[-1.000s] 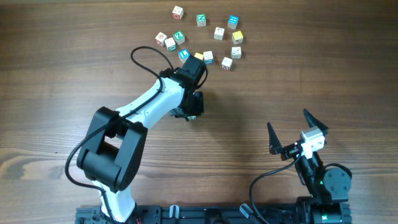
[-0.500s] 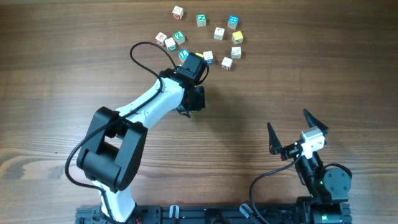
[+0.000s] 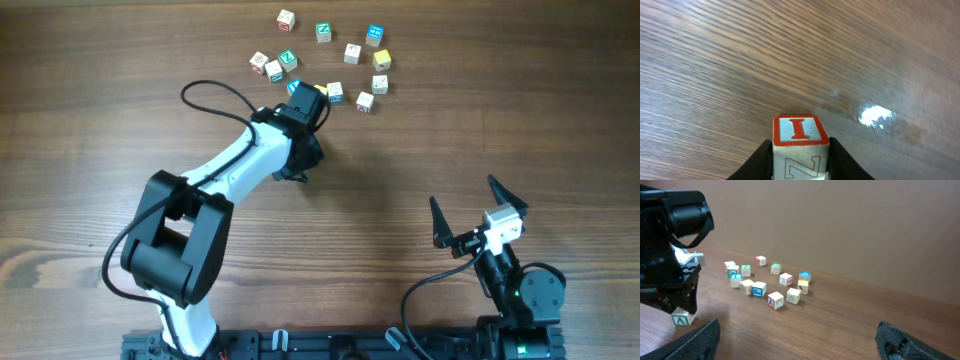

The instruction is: Form a circle

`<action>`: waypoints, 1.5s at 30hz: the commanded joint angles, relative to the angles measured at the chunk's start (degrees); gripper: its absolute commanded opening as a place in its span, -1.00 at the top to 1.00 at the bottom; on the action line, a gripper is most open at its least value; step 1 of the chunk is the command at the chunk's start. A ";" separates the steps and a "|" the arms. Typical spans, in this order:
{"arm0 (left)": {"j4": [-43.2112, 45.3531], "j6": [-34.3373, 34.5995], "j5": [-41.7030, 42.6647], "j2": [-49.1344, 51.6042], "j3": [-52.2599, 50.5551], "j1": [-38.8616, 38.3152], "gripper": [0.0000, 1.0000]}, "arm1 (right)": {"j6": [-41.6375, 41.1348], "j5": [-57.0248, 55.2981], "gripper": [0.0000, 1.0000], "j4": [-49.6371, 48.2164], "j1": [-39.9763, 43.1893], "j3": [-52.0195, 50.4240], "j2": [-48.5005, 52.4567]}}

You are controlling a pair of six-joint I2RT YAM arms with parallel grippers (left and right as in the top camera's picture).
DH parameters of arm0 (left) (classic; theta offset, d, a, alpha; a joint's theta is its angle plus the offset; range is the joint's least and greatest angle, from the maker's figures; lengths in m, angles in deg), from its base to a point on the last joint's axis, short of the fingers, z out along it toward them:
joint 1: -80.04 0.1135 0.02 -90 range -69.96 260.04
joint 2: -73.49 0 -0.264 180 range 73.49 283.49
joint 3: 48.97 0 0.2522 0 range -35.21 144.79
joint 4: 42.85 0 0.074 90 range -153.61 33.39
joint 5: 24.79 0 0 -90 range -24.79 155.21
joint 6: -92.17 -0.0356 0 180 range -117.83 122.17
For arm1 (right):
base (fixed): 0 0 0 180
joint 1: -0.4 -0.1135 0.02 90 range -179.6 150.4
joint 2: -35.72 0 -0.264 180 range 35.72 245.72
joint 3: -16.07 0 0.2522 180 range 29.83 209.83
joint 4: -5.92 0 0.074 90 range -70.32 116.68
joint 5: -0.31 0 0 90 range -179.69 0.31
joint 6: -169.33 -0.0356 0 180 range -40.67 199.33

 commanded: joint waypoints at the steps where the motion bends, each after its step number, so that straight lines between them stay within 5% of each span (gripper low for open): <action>1: 0.13 4.63 -1.25 -0.31 -0.57 2.51 0.41 | 0.59 -0.15 -0.99 -0.15 -0.13 -0.07 -0.42; 7: -0.07 4.61 -0.79 -0.31 -0.57 3.06 0.29 | 0.59 -0.15 -1.00 -0.15 -0.13 -0.07 -0.42; 11: -0.24 4.59 -0.81 -0.31 -0.57 3.06 -0.14 | 0.59 -0.15 -1.00 -0.15 -0.13 -0.07 -0.42; 16: -0.96 4.59 -0.81 -0.31 -0.57 2.91 0.24 | 0.57 -0.15 -0.99 -0.15 -0.13 -0.07 -0.42; 30: -1.31 4.61 0.70 -0.31 -0.57 2.91 0.21 | 0.57 -0.15 -0.99 -0.15 -0.13 -0.07 -0.42; 35: -1.16 4.59 0.66 -0.31 -0.57 2.91 -0.06 | 0.57 -0.15 -0.99 -0.15 -0.13 -0.07 -0.42; 40: -0.92 4.61 0.72 -0.31 -0.57 2.89 0.30 | 0.57 -0.15 -1.00 -0.15 -0.13 -0.07 -0.42; 45: -0.92 4.83 1.14 -0.31 -0.57 2.89 0.36 | 0.57 -0.15 -0.99 -0.15 -0.13 -0.07 -0.42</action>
